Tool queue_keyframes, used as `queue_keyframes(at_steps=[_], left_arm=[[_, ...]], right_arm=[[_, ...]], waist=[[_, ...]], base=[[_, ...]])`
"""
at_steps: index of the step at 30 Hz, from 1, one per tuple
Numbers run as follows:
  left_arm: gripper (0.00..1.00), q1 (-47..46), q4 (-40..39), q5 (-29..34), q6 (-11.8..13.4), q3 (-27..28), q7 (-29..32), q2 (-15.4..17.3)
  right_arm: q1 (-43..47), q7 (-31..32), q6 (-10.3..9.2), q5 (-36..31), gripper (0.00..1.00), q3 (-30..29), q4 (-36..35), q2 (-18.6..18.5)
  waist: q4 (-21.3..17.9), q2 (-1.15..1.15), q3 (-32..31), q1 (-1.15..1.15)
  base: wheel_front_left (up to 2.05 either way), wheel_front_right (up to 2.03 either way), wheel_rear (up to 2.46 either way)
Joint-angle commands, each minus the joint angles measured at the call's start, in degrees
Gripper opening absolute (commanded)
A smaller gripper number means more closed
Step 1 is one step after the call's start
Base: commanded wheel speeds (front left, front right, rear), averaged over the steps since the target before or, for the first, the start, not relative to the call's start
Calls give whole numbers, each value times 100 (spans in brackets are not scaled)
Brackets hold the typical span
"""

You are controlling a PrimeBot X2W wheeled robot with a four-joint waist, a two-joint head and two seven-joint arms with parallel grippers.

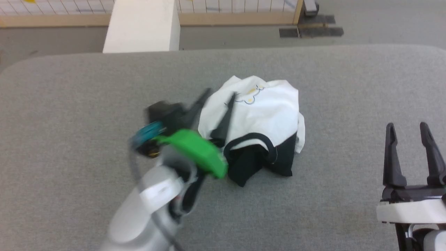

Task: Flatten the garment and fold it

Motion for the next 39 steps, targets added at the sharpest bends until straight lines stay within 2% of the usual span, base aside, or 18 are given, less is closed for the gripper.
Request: queue_keyframes(at_steps=[1,5,10,13,16,20,23,27,32,36,39], left_arm=[[100,332,-264,52,139,154,-208,242],[100,1060,-1055,497,558,508,-872,783],[100,2082,-1720,1184,1056,810,-1208,1288],[100,2736,-1983,1439,1329,1026,-1256,1305],[100,3170,-2256,1589,1409,1257,-1262,1124],[100,3451,-2416,1847,1312,1428,-1263,889],[100,3420,-2441,1967,1147,1520,-1264,722],[100,3265,-2395,2113,937,1581,-1264,531],[100,3128,-2316,2222,721,1645,-1265,267],[100,3021,-2218,2296,523,1727,-1265,78],[100,2937,-2141,2338,392,1782,-1265,-37]], right_arm=[[102,4,-10,5,100,21,25,4],[231,19,-10,29,100,40,16,4],[379,46,-10,38,100,28,-21,4],[469,71,-10,62,100,17,-18,4],[536,82,-10,88,100,-13,4,4],[547,104,-10,106,100,-43,10,4],[421,204,-10,39,100,24,-63,4],[105,639,-10,-177,100,306,-181,-8],[-322,1453,-10,127,100,764,-71,-315],[-664,2214,-10,483,100,1084,278,-702],[-890,2560,-10,684,100,1289,516,-934]], waist=[[77,0,-272,0],[70,0,-399,0],[55,0,-430,0],[52,0,-406,0],[88,0,-360,0],[185,0,-297,0],[269,0,-225,0],[382,0,-86,0],[537,0,190,0],[704,0,473,0],[830,0,665,0]], base=[[0,0,0],[0,0,0],[0,0,0],[0,0,0],[0,0,0],[0,0,0],[0,0,0],[0,0,0],[0,0,0],[0,0,0],[0,0,0]])
